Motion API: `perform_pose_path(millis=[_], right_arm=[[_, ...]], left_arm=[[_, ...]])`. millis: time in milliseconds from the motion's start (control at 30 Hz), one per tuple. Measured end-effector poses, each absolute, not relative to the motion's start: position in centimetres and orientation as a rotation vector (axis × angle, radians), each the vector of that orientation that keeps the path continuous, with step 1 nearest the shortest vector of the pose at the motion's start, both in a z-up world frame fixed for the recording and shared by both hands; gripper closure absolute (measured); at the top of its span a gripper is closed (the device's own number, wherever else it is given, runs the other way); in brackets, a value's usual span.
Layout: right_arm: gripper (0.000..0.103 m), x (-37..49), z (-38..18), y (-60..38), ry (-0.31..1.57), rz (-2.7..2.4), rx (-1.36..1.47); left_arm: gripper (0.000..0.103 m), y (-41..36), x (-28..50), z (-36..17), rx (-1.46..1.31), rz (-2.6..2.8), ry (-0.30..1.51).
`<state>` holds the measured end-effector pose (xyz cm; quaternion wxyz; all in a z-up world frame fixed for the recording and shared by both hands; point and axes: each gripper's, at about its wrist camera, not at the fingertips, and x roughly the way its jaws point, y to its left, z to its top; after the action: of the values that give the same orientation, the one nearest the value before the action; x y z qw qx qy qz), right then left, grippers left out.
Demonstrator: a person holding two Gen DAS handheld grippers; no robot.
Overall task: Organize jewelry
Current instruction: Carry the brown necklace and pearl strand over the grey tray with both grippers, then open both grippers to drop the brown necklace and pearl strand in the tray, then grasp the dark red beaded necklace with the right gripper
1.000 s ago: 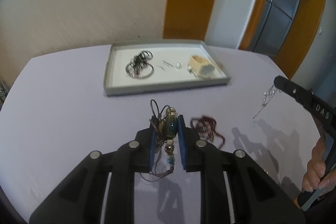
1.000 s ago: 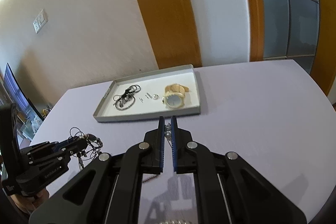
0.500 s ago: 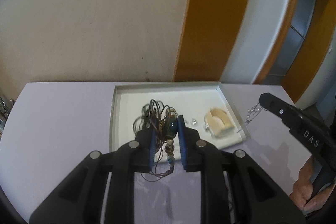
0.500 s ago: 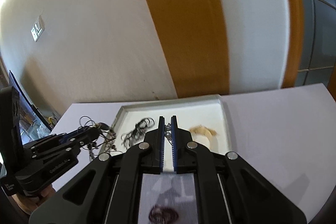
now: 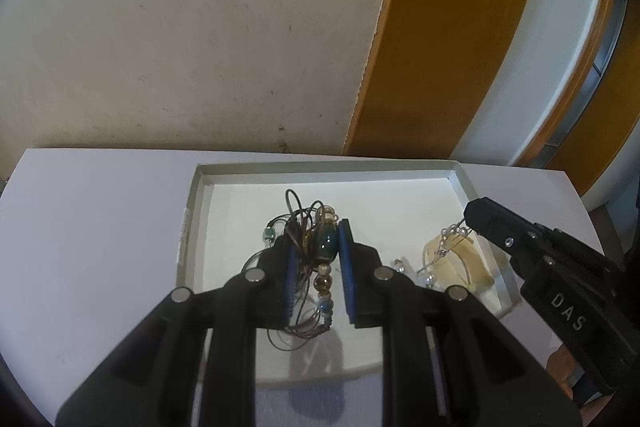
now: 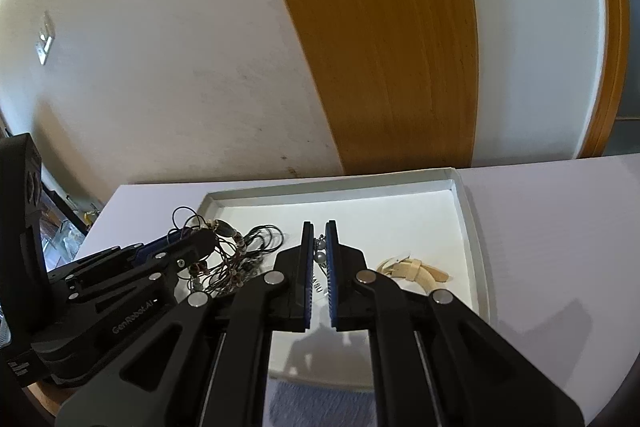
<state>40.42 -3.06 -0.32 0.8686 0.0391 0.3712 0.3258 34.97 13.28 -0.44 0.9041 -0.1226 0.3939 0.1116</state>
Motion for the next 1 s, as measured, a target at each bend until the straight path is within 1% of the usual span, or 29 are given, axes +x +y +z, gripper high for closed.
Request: perform_pose_path(millis=[133, 167, 200, 233, 267, 300, 333, 667, 800, 1000], right_arm=[[0.096, 40.6, -0.9, -3.0, 0.789, 0.681, 0.065], [0.095, 40.5, -1.0, -3.1, 0.79, 0.675, 0.056], [0.092, 40.4, -1.2, -3.2, 0.796, 0.673, 0.051], [0.082, 40.5, -1.2, -3.3, 0.801, 0.67, 0.052], [0.076, 40.4, -1.3, -3.5, 0.804, 0.663, 0.055], [0.065, 40.2, -1.2, -3.8, 0.799, 0.656, 0.059], [0.063, 40.1, -1.3, -4.0, 0.793, 0.652, 0.06], [0.063, 36.4, -0.5, -7.3, 0.781, 0.629, 0.043], [0.061, 33.7, -0.5, -8.6, 0.777, 0.627, 0.037], [0.061, 29.9, -1.4, -9.3, 0.795, 0.621, 0.033]], left_arm=[[0.083, 13.1, 35.5, -1.1, -0.241, 0.229, 0.825], [0.081, 13.1, 35.5, -1.3, -0.235, 0.231, 0.828], [0.077, 12.9, 35.5, -1.3, -0.228, 0.232, 0.827], [0.06, 12.8, 35.4, -1.2, -0.22, 0.236, 0.825], [0.045, 12.7, 35.1, -1.1, -0.21, 0.248, 0.817], [0.043, 12.6, 34.9, -0.9, -0.206, 0.255, 0.808], [0.042, 12.5, 34.6, -0.8, -0.199, 0.257, 0.802], [0.034, 12.1, 30.4, 0.5, -0.186, 0.282, 0.791], [0.033, 12.1, 27.4, 0.8, -0.183, 0.296, 0.779], [0.031, 11.6, 22.8, 0.0, -0.184, 0.309, 0.783]])
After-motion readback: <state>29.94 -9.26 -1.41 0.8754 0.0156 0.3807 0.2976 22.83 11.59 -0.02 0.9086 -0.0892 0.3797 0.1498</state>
